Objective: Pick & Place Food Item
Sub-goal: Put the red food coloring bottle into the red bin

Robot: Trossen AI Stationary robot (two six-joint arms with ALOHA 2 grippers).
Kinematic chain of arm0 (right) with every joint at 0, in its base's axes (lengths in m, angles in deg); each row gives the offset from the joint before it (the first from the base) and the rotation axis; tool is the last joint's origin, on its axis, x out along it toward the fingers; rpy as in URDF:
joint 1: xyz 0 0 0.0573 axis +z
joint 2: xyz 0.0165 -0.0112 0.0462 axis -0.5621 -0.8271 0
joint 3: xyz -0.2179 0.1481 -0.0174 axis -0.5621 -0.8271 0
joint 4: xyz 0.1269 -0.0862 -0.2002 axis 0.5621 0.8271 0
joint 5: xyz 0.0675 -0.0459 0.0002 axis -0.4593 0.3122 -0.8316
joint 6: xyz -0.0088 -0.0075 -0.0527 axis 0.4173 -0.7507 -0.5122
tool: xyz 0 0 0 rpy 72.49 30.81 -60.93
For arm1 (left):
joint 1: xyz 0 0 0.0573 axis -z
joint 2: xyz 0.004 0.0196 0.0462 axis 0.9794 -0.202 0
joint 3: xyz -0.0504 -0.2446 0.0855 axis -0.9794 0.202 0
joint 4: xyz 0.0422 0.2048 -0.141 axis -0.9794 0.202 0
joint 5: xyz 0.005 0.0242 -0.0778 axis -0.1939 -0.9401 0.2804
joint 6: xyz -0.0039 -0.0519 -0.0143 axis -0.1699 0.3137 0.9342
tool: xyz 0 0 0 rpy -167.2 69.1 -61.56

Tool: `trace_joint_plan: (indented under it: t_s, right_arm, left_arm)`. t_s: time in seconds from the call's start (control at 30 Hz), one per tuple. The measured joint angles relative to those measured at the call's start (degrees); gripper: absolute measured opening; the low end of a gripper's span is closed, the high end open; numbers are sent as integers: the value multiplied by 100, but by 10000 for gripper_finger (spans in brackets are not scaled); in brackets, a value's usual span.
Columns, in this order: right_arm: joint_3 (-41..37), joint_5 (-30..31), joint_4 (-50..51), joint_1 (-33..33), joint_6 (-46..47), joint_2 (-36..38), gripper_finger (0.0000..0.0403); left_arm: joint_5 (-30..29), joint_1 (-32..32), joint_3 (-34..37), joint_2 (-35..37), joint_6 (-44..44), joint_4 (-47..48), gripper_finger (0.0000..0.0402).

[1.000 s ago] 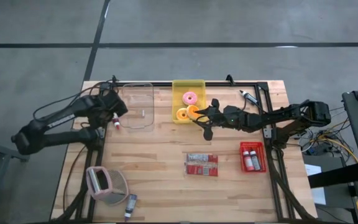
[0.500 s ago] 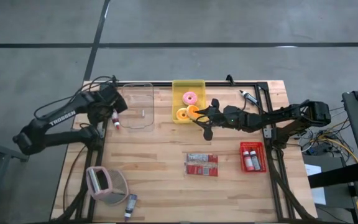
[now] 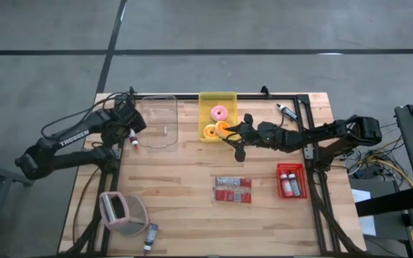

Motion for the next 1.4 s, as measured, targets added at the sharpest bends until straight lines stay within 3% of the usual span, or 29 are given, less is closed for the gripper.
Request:
trace_joint_plan:
  t_s: [0.37,0.53,0.7,1.13,1.4]
  right_arm:
    - [0,2,15,0,0,0,215]
    - [0,2,17,0,-17,0,215]
    - [0,1,16,0,-17,0,215]
    - [0,4,17,0,-17,0,215]
    - [0,2,17,2,-17,0,215]
  left_arm:
    - [159,-357,713,-44,-152,-820,286]
    - [587,-466,1180,-48,13,-1411,281]
    - [730,-607,1479,-57,-31,-1895,256]
    - [710,-625,1500,-77,-72,-1823,167]
    - [710,-625,1500,-77,-72,-1826,159]
